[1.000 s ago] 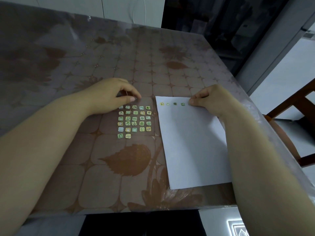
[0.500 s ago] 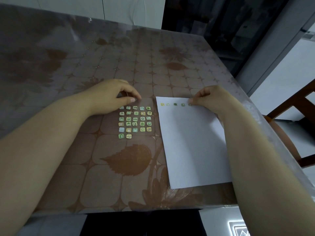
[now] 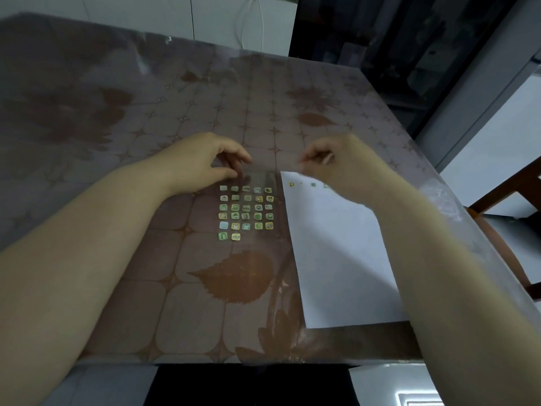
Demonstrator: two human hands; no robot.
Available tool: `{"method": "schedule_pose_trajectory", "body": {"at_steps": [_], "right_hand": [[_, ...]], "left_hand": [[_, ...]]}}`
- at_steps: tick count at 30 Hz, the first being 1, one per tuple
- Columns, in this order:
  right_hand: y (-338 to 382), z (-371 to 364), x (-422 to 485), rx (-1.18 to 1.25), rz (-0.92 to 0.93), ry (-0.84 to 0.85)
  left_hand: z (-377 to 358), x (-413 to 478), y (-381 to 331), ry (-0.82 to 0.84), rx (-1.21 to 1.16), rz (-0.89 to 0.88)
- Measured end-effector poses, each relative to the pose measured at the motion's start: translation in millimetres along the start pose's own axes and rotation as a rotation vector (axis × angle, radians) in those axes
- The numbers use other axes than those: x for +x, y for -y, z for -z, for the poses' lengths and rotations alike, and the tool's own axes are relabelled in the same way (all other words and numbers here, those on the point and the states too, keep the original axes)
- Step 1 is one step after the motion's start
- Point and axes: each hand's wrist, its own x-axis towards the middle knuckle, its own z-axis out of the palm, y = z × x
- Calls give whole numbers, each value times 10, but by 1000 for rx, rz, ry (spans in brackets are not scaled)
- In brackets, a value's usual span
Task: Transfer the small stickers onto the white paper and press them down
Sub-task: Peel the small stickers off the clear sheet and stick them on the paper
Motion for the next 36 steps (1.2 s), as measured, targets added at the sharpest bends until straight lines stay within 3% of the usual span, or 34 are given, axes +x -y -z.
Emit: {"method": "schedule_pose_trajectory", "body": {"at_steps": [2, 4, 7, 12, 17, 29, 33, 36], "right_hand": [[169, -79, 14, -134, 103, 187], [229, -190, 57, -200, 123, 233], [166, -378, 103, -214, 117, 114], [-24, -480, 135, 13, 13, -5], [-36, -453, 114, 109, -5, 34], [17, -417, 82, 5, 43, 104], [-175, 147, -12, 138, -79, -113], [-528, 464, -146, 94, -269, -68]], "left_hand": [[3, 3, -21, 0, 2, -1], [4, 0, -37, 6, 6, 2], [-5, 3, -21, 11, 6, -4], [-31, 17, -11, 15, 4, -27], [-41, 13, -26, 19, 18, -21], [-58, 41, -11, 25, 43, -42], [-64, 49, 24, 40, 35, -49], [-73, 46, 26, 47, 16, -45]]}}
